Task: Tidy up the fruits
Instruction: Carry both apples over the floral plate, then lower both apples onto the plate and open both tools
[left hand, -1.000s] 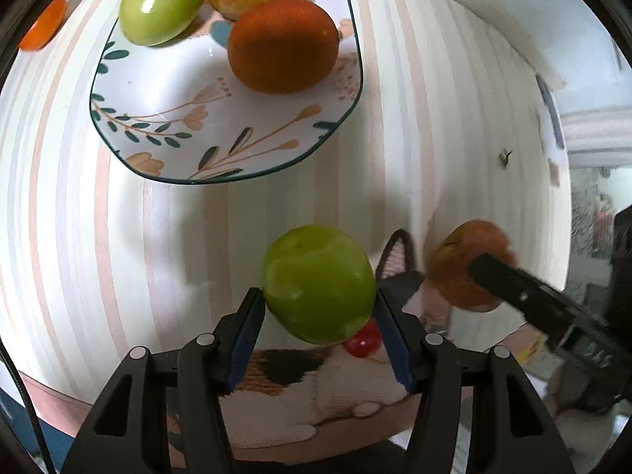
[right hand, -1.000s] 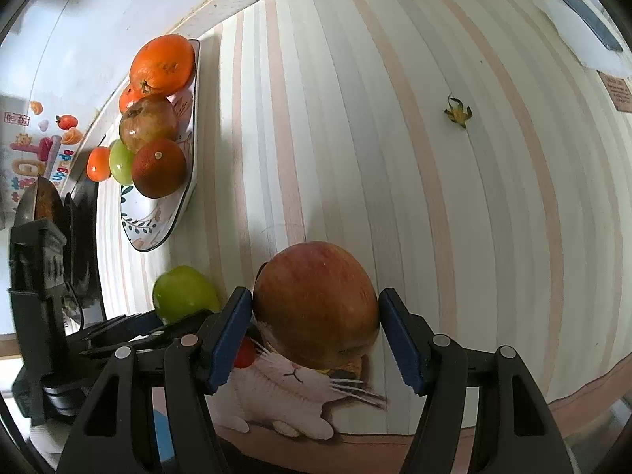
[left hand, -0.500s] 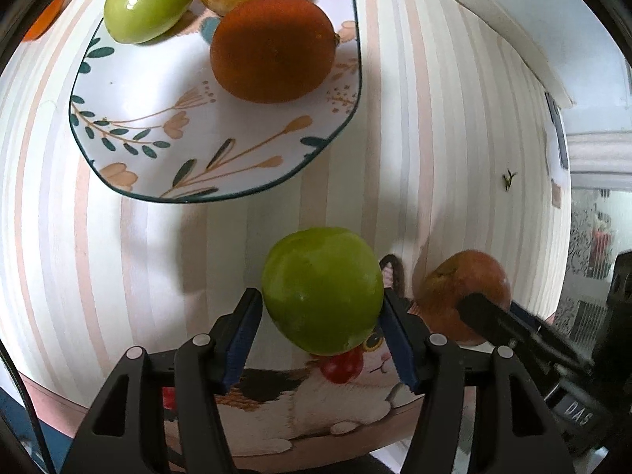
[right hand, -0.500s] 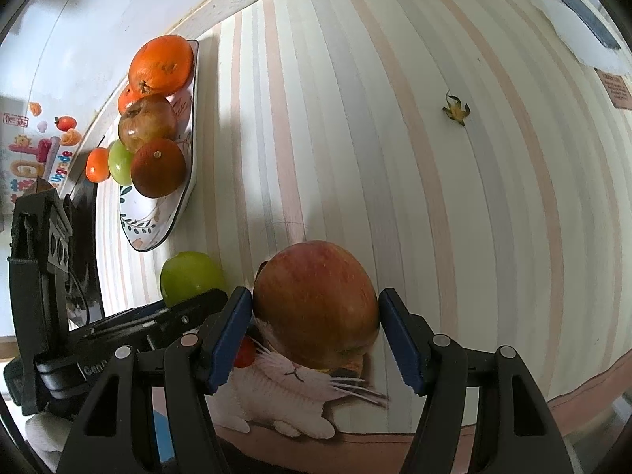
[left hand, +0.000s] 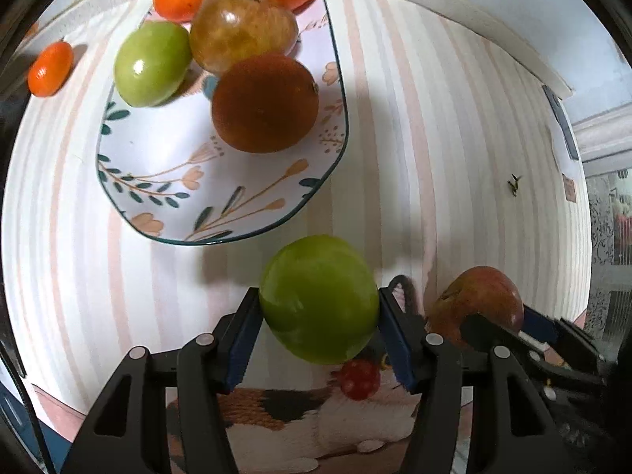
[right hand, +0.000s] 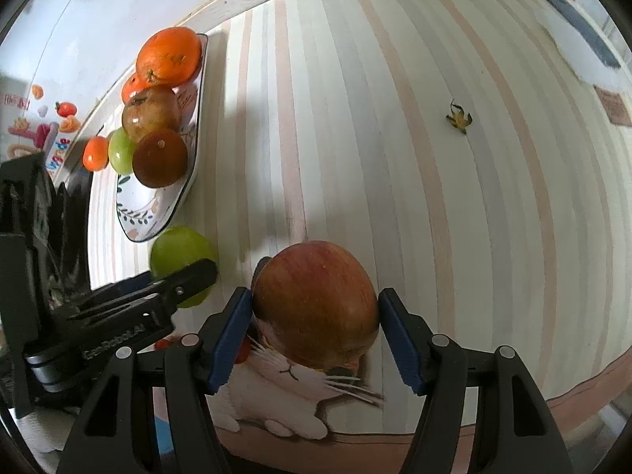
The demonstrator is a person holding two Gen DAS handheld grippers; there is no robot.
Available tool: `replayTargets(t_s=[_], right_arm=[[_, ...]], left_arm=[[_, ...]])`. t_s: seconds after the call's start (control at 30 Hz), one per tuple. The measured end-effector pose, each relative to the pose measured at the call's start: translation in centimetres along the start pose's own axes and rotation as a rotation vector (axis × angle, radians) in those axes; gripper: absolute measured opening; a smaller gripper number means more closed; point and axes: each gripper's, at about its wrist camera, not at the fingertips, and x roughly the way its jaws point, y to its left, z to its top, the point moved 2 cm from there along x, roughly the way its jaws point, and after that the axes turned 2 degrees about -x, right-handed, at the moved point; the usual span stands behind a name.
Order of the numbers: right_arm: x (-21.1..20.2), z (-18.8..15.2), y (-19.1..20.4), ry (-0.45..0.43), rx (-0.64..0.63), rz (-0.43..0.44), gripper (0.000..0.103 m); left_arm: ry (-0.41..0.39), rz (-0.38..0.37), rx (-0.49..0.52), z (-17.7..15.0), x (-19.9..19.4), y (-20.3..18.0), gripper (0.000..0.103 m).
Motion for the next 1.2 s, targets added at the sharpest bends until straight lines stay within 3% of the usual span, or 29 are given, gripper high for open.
replayTargets(t_s=[0.37, 0.6, 0.77, 0.97, 1.2], right_arm=[[-2.8, 1.1, 2.3, -0.049, -0.013, 0.081, 0.068], [-4.6, 4.4, 6.6, -0.099, -0.067, 0.143, 0.068], [-3.5, 6.5, 10.4, -0.092, -0.094, 0.183, 0.068], [0.8, 6.8, 12.9, -0.001, -0.038, 0.254, 0.068], [4.0, 6.3, 14.3, 0.029, 0.014, 0.246, 0.068]], left_arm=[[-0.111, -0.061, 0.0, -0.2, -8.2, 3.3, 0.055], [-0.179, -0.099, -0.011, 3.8, -12.9, 6.0, 0.055], [-0.164, -0.069, -0.013, 8.8, -12.1, 7.2, 0.055], [-0.113, -0.002, -0.013, 14.7, -9.9, 10.0, 0.055], [-0.061, 0.034, 0.01, 17.9, -7.2, 10.6, 0.055]])
